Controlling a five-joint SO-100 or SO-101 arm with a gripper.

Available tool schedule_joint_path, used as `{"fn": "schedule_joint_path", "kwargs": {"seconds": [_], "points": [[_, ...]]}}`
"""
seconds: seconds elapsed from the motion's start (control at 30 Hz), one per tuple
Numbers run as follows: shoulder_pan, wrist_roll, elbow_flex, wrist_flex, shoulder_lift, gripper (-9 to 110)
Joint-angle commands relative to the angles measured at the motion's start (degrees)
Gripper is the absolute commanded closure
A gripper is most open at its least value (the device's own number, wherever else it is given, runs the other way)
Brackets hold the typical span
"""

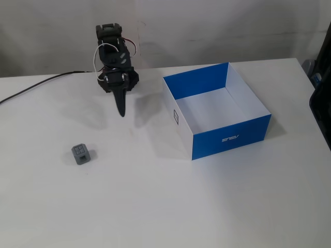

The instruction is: Grasp the gray block and put it in the box.

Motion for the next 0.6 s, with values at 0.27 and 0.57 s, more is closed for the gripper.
{"fn": "schedule_joint_path", "kwargs": {"seconds": [0.27,0.57], "points": [[-7.6,0.6,-13.3,8.6,-0.5,101],[-16.6,6.2,-24.8,7.8,-19.0,101]]}}
